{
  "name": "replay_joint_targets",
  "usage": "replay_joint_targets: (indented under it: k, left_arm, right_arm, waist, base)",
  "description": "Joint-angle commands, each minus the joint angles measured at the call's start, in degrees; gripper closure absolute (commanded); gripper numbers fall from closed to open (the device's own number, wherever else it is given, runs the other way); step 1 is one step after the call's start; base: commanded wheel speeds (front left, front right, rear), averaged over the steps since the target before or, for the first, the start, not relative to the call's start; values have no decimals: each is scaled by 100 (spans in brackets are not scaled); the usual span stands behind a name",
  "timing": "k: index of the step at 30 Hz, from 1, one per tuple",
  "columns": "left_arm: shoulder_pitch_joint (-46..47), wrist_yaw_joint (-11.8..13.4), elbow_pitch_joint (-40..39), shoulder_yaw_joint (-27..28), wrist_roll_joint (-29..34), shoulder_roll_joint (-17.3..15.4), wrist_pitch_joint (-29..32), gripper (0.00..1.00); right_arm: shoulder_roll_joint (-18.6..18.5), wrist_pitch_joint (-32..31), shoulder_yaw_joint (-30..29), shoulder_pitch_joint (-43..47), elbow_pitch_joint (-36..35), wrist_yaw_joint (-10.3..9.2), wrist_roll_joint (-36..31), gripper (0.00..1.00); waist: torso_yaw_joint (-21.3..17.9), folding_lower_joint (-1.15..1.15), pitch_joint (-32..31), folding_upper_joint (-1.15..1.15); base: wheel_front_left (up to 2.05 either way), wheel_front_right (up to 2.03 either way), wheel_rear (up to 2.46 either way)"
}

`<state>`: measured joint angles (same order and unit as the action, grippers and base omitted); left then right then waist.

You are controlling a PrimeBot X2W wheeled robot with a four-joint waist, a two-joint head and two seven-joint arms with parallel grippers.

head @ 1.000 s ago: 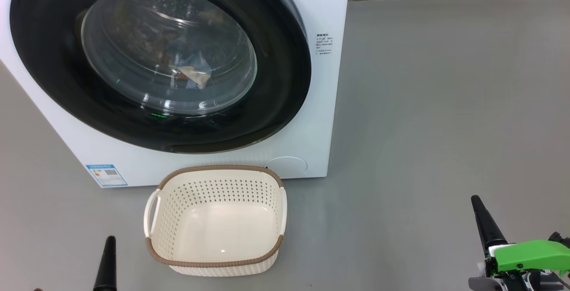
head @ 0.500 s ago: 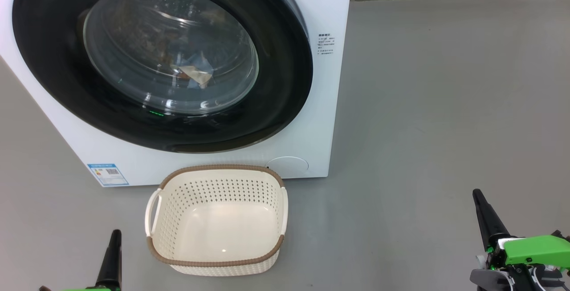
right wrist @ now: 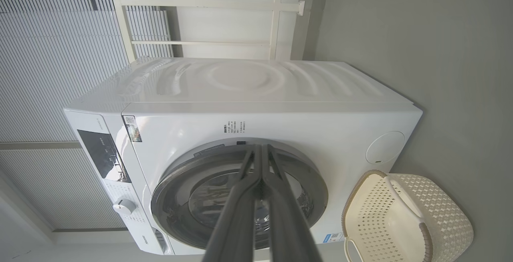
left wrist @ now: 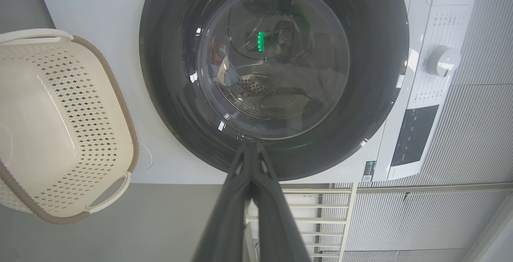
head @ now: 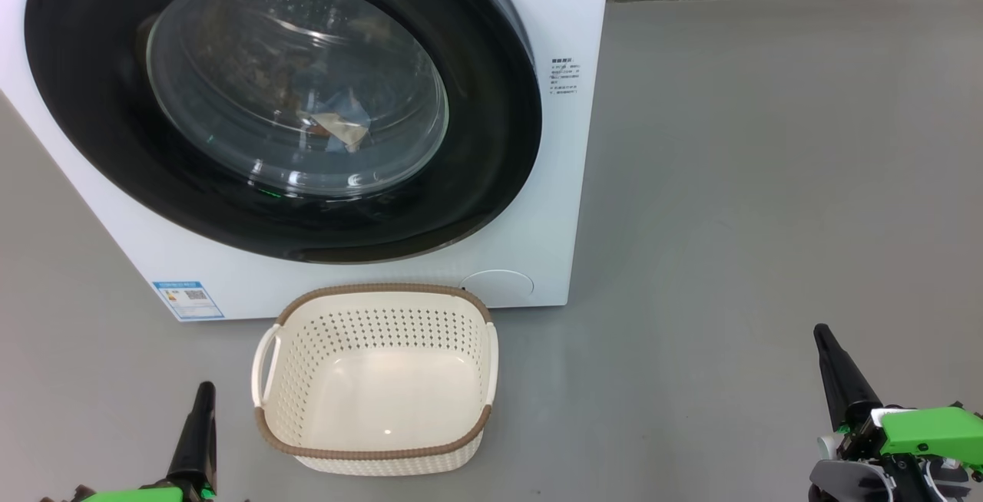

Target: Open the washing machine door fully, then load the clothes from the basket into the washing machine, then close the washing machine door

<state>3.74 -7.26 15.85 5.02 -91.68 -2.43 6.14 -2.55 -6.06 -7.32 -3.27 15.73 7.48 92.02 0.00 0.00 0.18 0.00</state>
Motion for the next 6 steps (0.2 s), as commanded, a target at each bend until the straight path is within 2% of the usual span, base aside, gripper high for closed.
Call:
replay_joint_targets:
  k: [1,6]
  left_arm:
    - [244,-23,-182,152,-48,-44,37,100]
    - [244,-23,-182,152,-48,-44,36,100]
  right_arm:
    - [-52,-25,102,-289,-172,1,33,100]
    - [-50,-27,100,-289,-172,1,31,100]
  waist:
    - [0,0,0,0]
    - [0,0,0,0]
  base:
    - [0,0,0]
    - [0,0,0]
